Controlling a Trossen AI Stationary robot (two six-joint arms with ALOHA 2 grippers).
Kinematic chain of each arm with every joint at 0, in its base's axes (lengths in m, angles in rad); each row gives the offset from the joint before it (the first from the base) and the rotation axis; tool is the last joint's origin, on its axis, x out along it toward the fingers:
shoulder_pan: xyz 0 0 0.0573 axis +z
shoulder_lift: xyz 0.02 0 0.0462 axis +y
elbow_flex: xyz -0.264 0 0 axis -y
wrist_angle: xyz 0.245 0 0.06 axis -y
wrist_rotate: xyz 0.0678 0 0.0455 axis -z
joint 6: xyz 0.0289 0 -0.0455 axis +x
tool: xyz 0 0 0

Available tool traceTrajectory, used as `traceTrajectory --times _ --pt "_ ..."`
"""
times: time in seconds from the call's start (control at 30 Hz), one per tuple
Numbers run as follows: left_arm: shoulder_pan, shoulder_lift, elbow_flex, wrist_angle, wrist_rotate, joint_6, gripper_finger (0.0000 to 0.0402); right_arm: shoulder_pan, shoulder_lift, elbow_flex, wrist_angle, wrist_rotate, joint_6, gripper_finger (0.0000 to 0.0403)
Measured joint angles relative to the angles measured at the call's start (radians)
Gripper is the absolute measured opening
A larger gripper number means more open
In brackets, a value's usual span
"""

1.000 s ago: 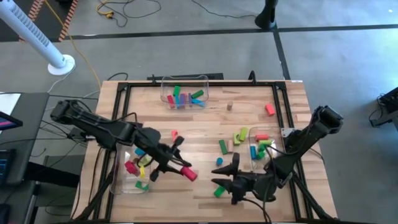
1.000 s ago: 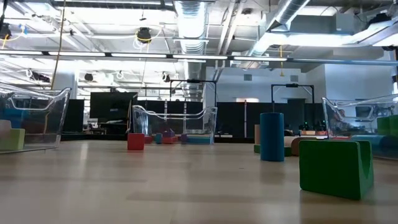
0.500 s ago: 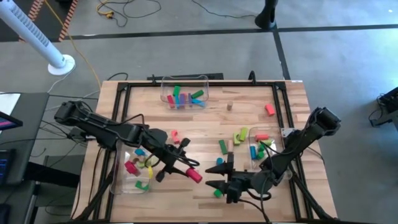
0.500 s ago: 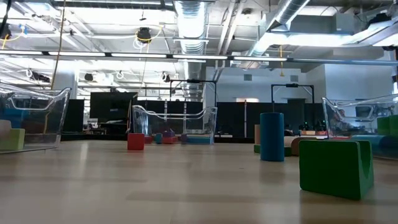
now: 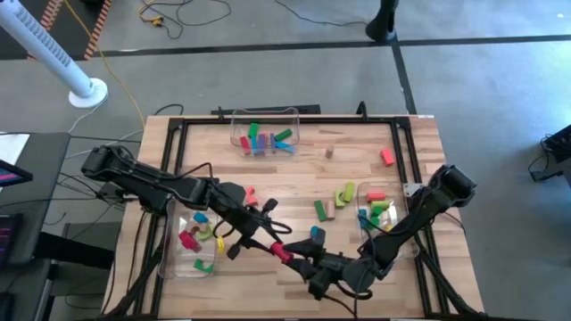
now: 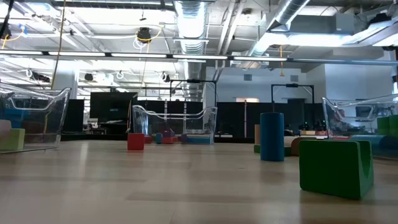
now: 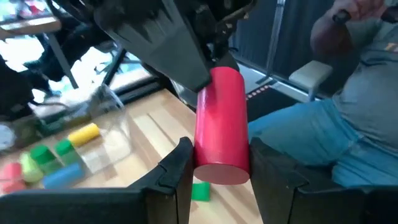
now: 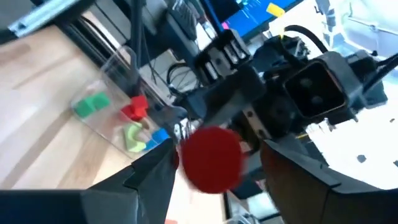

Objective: Sort blocks by size
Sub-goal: Put the red cylindrical block into the right transparent bin

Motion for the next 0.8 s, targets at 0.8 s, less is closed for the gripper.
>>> traceTrajectory --times 0.8 --pt "0.0 0.001 0.0 -0.008 -0.004 -0.008 0.0122 0.013 0.011 0.011 -0.021 0.047 0.001 0.0183"
